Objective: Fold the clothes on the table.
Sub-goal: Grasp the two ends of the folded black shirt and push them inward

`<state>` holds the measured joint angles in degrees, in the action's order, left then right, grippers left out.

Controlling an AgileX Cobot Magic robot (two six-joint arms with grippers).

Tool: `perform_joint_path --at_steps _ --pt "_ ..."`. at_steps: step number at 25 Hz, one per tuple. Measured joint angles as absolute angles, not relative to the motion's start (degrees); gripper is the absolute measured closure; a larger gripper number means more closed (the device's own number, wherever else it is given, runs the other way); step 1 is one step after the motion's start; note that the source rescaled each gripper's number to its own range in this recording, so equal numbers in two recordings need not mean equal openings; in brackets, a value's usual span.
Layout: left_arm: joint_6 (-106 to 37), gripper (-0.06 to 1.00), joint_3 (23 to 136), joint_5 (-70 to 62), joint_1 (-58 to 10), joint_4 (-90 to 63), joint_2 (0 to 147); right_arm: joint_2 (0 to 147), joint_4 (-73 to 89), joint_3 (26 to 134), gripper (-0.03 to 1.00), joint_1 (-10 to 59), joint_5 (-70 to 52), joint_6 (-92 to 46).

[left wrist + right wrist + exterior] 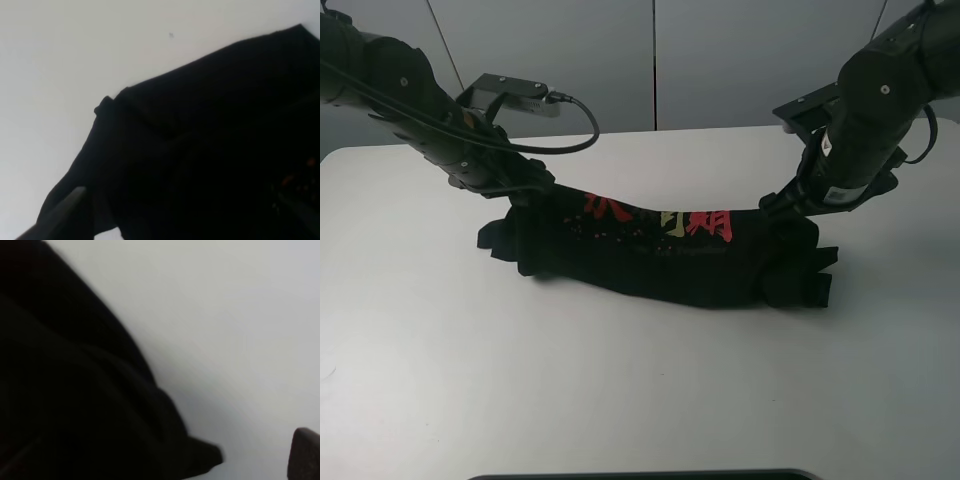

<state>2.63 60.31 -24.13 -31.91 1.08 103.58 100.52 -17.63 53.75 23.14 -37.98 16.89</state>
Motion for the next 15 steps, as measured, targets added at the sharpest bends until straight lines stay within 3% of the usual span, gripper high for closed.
perform_joint_path --at_steps 6,15 --pt "2.6 0.05 61.8 -28.0 -31.9 1.1 103.6 100.5 -6.7 53.9 -0.03 23.1 -39.3 13.4" --pt "2.6 0.05 62.0 -30.7 -27.5 1.2 108.2 101.5 -6.3 53.9 -0.03 23.1 -40.1 13.3"
